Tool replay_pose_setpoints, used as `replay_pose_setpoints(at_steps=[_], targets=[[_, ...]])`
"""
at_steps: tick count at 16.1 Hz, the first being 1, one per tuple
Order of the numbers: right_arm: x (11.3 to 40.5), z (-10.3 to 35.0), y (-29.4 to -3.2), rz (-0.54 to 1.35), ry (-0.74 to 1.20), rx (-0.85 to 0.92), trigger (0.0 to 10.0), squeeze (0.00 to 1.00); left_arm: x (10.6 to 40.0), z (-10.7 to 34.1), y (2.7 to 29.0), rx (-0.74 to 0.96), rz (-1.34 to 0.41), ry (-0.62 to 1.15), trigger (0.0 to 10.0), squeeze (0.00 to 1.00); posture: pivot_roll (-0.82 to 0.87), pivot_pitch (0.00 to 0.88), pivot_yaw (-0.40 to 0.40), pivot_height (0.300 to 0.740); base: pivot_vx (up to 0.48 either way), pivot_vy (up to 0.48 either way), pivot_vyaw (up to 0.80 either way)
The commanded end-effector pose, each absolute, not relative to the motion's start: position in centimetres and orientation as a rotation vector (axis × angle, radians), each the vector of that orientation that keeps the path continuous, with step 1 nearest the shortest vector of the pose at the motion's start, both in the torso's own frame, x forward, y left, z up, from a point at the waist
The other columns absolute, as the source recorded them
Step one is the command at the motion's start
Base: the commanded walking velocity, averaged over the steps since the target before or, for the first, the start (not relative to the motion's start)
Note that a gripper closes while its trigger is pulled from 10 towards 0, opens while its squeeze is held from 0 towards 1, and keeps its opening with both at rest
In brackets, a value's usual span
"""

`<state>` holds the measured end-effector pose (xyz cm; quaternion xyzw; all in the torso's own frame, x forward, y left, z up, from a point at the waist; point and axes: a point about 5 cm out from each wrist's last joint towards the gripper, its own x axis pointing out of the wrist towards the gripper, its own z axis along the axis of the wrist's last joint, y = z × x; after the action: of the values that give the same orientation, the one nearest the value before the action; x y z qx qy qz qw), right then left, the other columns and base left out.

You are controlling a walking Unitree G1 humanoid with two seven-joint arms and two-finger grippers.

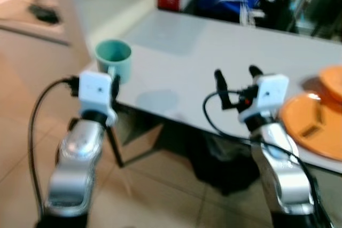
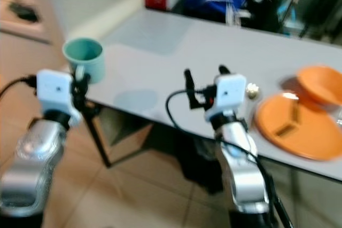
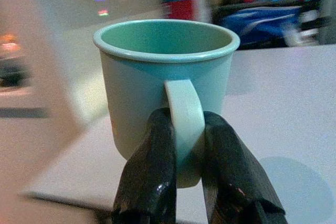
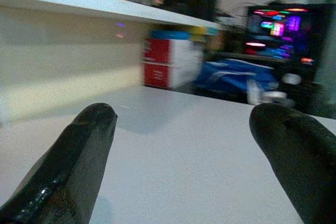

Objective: Setting the table

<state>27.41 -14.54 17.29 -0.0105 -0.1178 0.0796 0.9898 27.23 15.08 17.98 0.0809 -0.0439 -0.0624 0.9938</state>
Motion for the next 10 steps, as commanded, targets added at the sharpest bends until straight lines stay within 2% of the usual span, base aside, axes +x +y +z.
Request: replay_pose_setpoints(at_steps=[1, 10], targets=[[27.44, 17.97, -14.43, 0.158, -0.266, -0.008, 10.0, 0.0, 27.35, 18.6, 15.47, 0.179, -0.115, -0.114, 10.0, 0.0, 0.0, 0.0, 0.017, 0.74, 0.0, -0.48, 0.0], [27.6, 18.33, -14.19, 0.175, -0.264, 0.007, 10.0, 0.0, 27.63, 19.26, 15.77, 0.208, -0.099, -0.146, 10.0, 0.0, 0.0, 0.0, 0.018, 0.74, 0.0, -0.48, 0.0]])
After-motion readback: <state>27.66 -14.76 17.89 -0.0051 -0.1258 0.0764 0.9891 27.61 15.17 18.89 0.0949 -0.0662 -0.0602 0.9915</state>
